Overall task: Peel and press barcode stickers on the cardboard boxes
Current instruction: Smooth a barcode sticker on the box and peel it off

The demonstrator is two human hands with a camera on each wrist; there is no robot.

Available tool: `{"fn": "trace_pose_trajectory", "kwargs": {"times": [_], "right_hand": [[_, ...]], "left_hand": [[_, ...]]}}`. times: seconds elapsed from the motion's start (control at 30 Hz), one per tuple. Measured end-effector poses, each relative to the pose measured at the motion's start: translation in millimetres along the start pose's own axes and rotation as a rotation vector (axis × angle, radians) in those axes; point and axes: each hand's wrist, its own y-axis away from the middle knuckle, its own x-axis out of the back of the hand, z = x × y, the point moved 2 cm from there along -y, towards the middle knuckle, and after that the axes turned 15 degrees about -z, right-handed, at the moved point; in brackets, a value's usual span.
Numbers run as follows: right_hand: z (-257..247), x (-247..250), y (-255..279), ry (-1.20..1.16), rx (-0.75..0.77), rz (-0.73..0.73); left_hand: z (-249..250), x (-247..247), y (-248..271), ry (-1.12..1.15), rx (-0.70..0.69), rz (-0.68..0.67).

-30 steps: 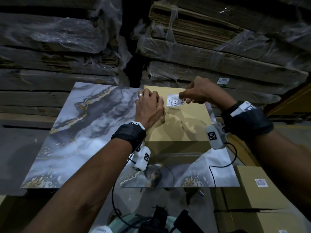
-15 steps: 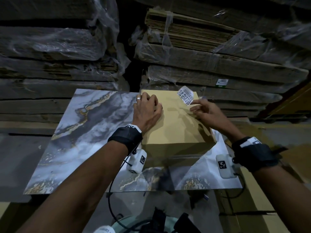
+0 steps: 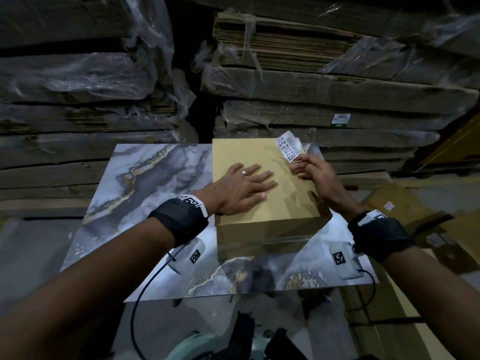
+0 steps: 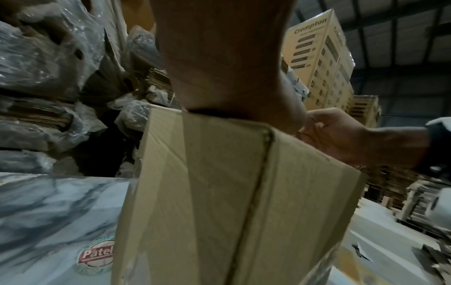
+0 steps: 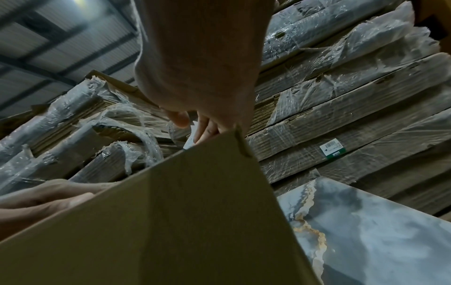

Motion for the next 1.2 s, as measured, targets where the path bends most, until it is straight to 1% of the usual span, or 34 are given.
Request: {"fn": "trace_pose_trajectory", "kwargs": {"times": [0.03,0.07,0.1,0.2,0.27,0.33,0.5,0.57,0.6,0.63,0.73,0.8,0.87,1.0,1.03,1.1,1.13,1.2], "right_hand": [[1,-2,0,0.007,0.011,0.014],[3,-4,1,0.022,0.018,0.03],[4,-6,0,0.048,0.026,0.051],[11,-9,-2,0.182,0.052,0.092],[14,-8,-1,0.239,0.065,0.104],[15,-7,2,0.24,0.081,0.116],[11,-9,6,0.236,0.097,0.113],[11,-9,7,0.248,0.102,0.112],[11,-10,7,0.253,0.104,0.108],[10,-10,7,0.261,0.104,0.104],[8,-12,8,0.292,0.11,0.089],[7,-12,9,0.283,0.106,0.09],[8,-12,9,0.245,0.103,0.106],[6,-13,11,0.246,0.115,0.106],[6,-12,11,0.252,0.113,0.1],[7,-12,11,0.258,0.113,0.095],[8,-12,11,0.259,0.116,0.095],[9,-11,10,0.262,0.12,0.091]], "left_hand": [[-1,1,1,-0.007,-0.015,-0.011],[-6,1,2,-0.007,-0.002,-0.015],[-13,2,2,0.006,0.043,-0.016],[-34,4,3,0.103,0.27,0.002],[-32,3,1,0.109,0.337,0.01],[-22,1,0,0.084,0.302,0.0],[-1,2,2,0.03,-0.026,-0.052],[-2,4,2,0.015,-0.087,-0.066],[-6,5,2,0.008,-0.08,-0.064],[-13,6,2,0.006,-0.041,-0.061],[-32,8,-1,0.024,0.148,-0.048],[-30,7,-5,0.035,0.208,-0.036],[-19,4,-6,0.057,0.179,-0.028],[5,3,-5,0.029,-0.009,-0.043],[8,5,-5,0.016,-0.037,-0.051],[6,8,-4,0.0,-0.05,-0.06],[1,9,-5,-0.004,-0.035,-0.058],[-12,11,-7,0.016,0.041,-0.051]]}}
